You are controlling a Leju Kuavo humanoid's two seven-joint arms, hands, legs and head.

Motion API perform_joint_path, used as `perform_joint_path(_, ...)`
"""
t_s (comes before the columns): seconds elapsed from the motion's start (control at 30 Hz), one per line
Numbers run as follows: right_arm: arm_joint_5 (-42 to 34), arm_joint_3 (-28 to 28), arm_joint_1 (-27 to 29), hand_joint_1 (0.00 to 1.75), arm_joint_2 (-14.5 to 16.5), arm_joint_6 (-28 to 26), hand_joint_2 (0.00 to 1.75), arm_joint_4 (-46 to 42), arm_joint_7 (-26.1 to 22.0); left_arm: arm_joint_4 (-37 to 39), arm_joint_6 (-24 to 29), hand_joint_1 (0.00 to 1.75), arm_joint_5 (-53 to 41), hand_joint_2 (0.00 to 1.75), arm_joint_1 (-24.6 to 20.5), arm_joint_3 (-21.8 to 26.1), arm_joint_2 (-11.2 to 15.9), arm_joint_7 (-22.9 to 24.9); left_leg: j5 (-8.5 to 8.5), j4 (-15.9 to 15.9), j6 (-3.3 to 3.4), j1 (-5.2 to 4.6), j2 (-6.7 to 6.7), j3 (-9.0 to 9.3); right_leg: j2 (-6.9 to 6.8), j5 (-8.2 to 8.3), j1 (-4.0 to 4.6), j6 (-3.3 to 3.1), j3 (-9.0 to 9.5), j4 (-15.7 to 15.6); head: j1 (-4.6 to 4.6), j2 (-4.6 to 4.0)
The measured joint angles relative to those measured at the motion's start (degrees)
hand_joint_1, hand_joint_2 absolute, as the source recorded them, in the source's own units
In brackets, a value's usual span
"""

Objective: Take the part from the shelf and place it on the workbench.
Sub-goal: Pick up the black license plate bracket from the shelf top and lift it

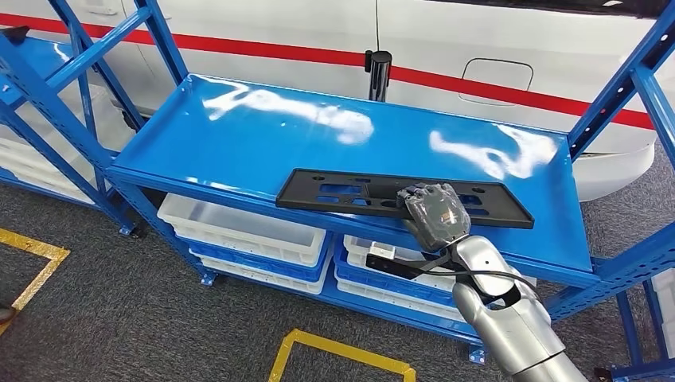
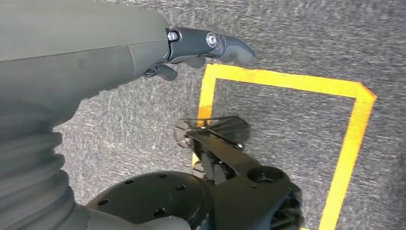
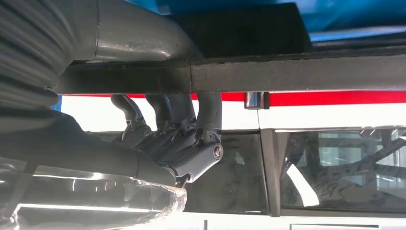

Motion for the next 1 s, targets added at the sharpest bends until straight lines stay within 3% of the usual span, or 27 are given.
perform_joint_path(0.03,0.0,0.0,0.0,1.52,0.0,0.1,1.75,0.0,0.0,0.0,0.0,0.0,0.0,1.75,0.0,0.0,0.0,0.0,1.55,-2.8,-0.01,0.14,0.0,2.41,0.01,0.4,-0.04,0.22,-0.58,0.2,-0.01,0.0)
perform_joint_path(0.1,-0.1,-0.2,-0.1,1.52,0.0,0.2,1.75,-0.2,0.0,0.0,0.0,0.0,0.0,1.75,-0.3,0.0,0.0,0.0,2.54,-10.8,0.18,0.17,-0.08,8.02,0.01,1.14,-0.07,0.9,-1.44,0.4,0.0,0.0)
perform_joint_path(0.17,-0.1,-0.4,-0.3,1.52,0.0,0.3,1.75,-0.5,0.0,0.0,0.0,0.0,0.0,1.75,-0.5,0.0,0.0,0.0,1.94,-15.1,0.77,-0.28,-0.23,10.47,-0.08,1.94,-0.08,1.79,-1.77,0.4,0.02,0.0)
perform_joint_path(0.27,-0.2,-0.4,-0.3,1.52,0.0,0.3,1.75,-0.7,0.0,0.0,-0.1,0.0,0.0,1.75,-0.5,0.0,0.1,0.1,3.31,-15.9,2.34,-0.65,-0.06,9.72,-0.11,2.37,-0.08,2.84,-2.3,0.5,0.05,0.0)
perform_joint_path(0.33,-0.2,-0.5,-0.3,1.52,-0.1,0.4,1.75,-0.8,0.0,0.0,-0.1,0.0,0.0,1.75,-0.6,0.0,0.1,0.1,4.91,-16.4,3.46,-0.57,0.25,8.45,0.01,-1.2,0.16,2.19,-4.0,3.9,0.21,0.0)
perform_joint_path(0.4,-0.2,-0.5,-0.3,1.52,-0.2,0.4,1.75,-0.8,0.0,0.0,-0.1,0.0,0.0,1.75,-0.7,0.0,0.1,0.1,6.3,-16.3,3.95,-0.81,0.34,6.69,0.08,-6.48,0.22,1.27,-6.1,11.1,0.34,0.0)
perform_joint_path(0.43,-0.2,-0.4,-0.2,1.52,-0.2,0.4,1.75,-0.8,0.0,0.0,-0.1,0.0,0.0,1.75,-0.6,0.0,0.1,0.1,6.99,-16.3,3.98,-0.93,0.35,5.73,0.09,-7.97,0.23,1.27,-6.65,14.5,0.36,0.0)
perform_joint_path(0.47,-0.2,-0.4,-0.1,1.52,-0.3,0.4,1.75,-0.8,0.0,0.0,-0.1,0.0,0.0,1.75,-0.6,0.0,0.1,0.1,7.72,-16.3,3.99,-1.04,0.35,4.74,0.1,-8.17,0.25,1.63,-6.5,16.6,0.38,0.0)
perform_joint_path(0.5,-0.2,-0.4,-0.1,1.52,-0.3,0.4,1.75,-0.8,0.0,0.0,-0.1,0.0,0.0,1.75,-0.6,0.0,0.1,0.1,8.43,-16.2,3.93,-1.12,0.35,3.79,0.1,-7.3,0.29,2.19,-5.42,16.9,0.43,0.0)
perform_joint_path(0.57,-0.2,-0.5,0.0,1.52,-0.4,0.4,1.75,-0.8,0.0,0.0,-0.2,0.0,0.0,1.75,-0.6,-0.1,0.1,0.1,9.77,-16.1,3.65,-1.25,0.32,2.2,0.1,-4.88,0.39,2.93,-0.47,11.8,0.44,0.0)
perform_joint_path(0.63,-0.2,-0.5,0.0,1.52,-0.4,0.4,1.75,-0.9,0.0,0.0,-0.3,0.0,0.0,1.75,-0.6,-0.1,0.1,0.1,10.92,-16.0,3.18,-1.55,0.27,1.2,0.16,-5.14,0.74,2.54,5.75,2.9,0.43,0.0)
perform_joint_path(0.67,-0.2,-0.5,0.0,1.52,-0.4,0.4,1.75,-1.0,0.0,0.0,-0.3,0.0,0.0,1.75,-0.6,-0.1,0.1,0.1,11.5,-15.9,2.94,-1.68,0.27,0.92,0.22,-5.79,0.92,2.22,7.49,-0.1,0.37,0.0)
perform_joint_path(0.73,0.0,-0.5,0.1,1.52,-0.4,0.5,1.75,-1.1,0.1,0.0,-0.3,0.0,0.0,1.75,-0.5,-0.1,0.1,0.1,12.59,-16.0,2.41,-1.71,0.21,0.53,0.31,-6.2,0.96,1.5,7.84,-2.0,0.31,0.0)
perform_joint_path(0.77,0.2,-0.5,0.2,1.52,-0.4,0.6,1.75,-1.1,0.2,0.0,-0.4,0.0,0.0,1.75,-0.5,-0.1,0.2,0.1,12.32,-15.7,2.12,-1.57,0.12,0.26,0.23,-5.79,0.77,1.07,7.39,-1.9,0.31,0.0)
perform_joint_path(0.8,0.3,-0.5,0.3,1.52,-0.4,0.7,1.75,-1.1,0.3,0.0,-0.4,0.0,0.0,1.75,-0.4,-0.2,0.3,0.1,10.91,-14.7,1.77,-1.36,0.05,-0.19,0.12,-5.27,0.55,0.41,7.04,-1.9,0.29,0.0)
perform_joint_path(0.87,0.3,-0.6,0.4,1.52,-0.4,0.9,1.75,-1.2,0.4,0.0,-0.5,0.0,-0.2,1.75,-0.3,-0.3,0.4,0.2,5.22,-9.4,1.03,-0.9,-0.04,-1.78,-0.07,-3.97,0.33,-0.55,6.1,-1.9,0.09,0.0)
perform_joint_path(0.9,0.3,-0.6,0.4,1.52,-0.4,0.9,1.75,-1.3,0.5,0.0,-0.5,0.0,-0.3,1.75,-0.2,-0.3,0.3,0.2,2.3,-5.3,0.68,-0.68,-0.03,-2.69,-0.11,-3.29,0.39,-0.8,5.44,-1.8,0.01,0.0)
perform_joint_path(0.93,0.3,-0.7,0.6,1.52,-0.5,0.9,1.75,-1.3,0.5,0.0,-0.5,0.0,-0.3,1.75,-0.2,-0.4,0.3,0.2,0.5,-1.6,0.38,-0.51,-0.03,-3.33,-0.12,-2.67,0.45,-0.75,4.66,-1.7,-0.05,0.0)
perform_joint_path(0.97,0.3,-0.8,0.8,1.52,-0.6,0.9,1.75,-1.4,0.5,0.0,-0.5,0.0,-0.3,1.75,-0.2,-0.4,0.3,0.2,0.06,0.8,0.16,-0.33,-0.02,-3.28,-0.12,-2.12,0.49,-0.61,3.78,-1.5,-0.04,0.0)
perform_joint_path(1.0,0.3,-0.8,1.0,1.52,-0.7,0.9,1.75,-1.4,0.5,0.0,-0.5,0.0,-0.3,1.75,-0.2,-0.4,0.3,0.1,0.81,1.2,0.06,-0.17,-0.01,-2.34,-0.12,-1.69,0.49,-0.45,2.93,-1.2,-0.05,0.0)
